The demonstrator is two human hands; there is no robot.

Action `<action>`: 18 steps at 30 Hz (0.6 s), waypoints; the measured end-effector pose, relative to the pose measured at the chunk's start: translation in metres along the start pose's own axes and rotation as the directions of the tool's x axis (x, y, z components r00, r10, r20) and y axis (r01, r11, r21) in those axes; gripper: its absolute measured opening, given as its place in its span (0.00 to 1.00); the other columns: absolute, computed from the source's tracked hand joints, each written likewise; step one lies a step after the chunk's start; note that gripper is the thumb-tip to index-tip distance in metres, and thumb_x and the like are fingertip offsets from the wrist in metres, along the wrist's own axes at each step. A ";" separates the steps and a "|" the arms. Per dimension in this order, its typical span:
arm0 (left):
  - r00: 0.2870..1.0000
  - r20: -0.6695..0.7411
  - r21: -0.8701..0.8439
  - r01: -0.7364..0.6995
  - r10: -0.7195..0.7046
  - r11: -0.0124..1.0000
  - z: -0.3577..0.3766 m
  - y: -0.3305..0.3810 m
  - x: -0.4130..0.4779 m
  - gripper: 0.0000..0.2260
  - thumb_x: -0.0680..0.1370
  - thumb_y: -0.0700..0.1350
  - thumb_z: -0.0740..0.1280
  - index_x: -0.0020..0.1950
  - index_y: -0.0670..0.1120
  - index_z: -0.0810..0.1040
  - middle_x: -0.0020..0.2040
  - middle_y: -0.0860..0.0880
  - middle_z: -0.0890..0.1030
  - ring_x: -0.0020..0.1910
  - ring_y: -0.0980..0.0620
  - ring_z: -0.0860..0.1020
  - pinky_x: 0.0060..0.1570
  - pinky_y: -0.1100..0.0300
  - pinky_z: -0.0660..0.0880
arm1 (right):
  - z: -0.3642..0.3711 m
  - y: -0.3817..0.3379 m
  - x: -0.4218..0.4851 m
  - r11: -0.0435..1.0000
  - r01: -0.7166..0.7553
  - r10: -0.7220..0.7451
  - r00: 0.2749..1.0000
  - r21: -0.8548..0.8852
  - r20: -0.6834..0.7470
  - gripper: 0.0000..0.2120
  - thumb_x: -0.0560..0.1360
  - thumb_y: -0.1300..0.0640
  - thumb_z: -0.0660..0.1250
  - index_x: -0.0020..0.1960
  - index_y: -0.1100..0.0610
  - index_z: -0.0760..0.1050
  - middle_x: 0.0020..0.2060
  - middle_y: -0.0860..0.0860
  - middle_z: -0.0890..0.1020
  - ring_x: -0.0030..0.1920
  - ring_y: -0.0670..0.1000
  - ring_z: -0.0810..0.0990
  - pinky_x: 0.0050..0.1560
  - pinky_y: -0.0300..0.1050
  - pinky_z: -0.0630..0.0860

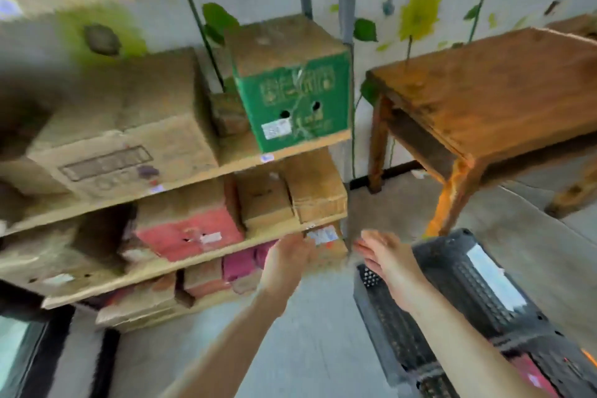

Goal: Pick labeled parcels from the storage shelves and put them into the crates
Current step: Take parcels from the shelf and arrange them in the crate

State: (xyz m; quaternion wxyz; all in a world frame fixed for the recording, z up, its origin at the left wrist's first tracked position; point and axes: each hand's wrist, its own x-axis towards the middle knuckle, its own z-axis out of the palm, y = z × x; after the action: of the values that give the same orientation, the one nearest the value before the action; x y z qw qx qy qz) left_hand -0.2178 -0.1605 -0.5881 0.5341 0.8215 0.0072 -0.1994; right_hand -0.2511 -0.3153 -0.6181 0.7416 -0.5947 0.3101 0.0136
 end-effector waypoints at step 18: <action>0.691 -0.625 -0.061 -0.507 0.363 0.860 -0.468 0.084 -0.056 0.11 0.77 0.48 0.66 0.58 0.48 0.77 0.54 0.50 0.82 0.56 0.54 0.79 0.61 0.55 0.74 | 0.422 -0.221 -0.130 0.706 0.704 -0.640 0.588 0.078 0.495 0.06 0.77 0.53 0.63 0.52 0.52 0.75 0.49 0.51 0.83 0.51 0.46 0.83 0.56 0.42 0.77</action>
State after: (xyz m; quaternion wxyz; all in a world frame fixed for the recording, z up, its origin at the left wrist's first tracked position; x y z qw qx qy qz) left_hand -0.1009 0.2265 -0.3321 0.6271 0.7520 0.0004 0.2032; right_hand -0.0829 0.0409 -0.3206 0.7046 -0.6893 -0.1366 -0.0989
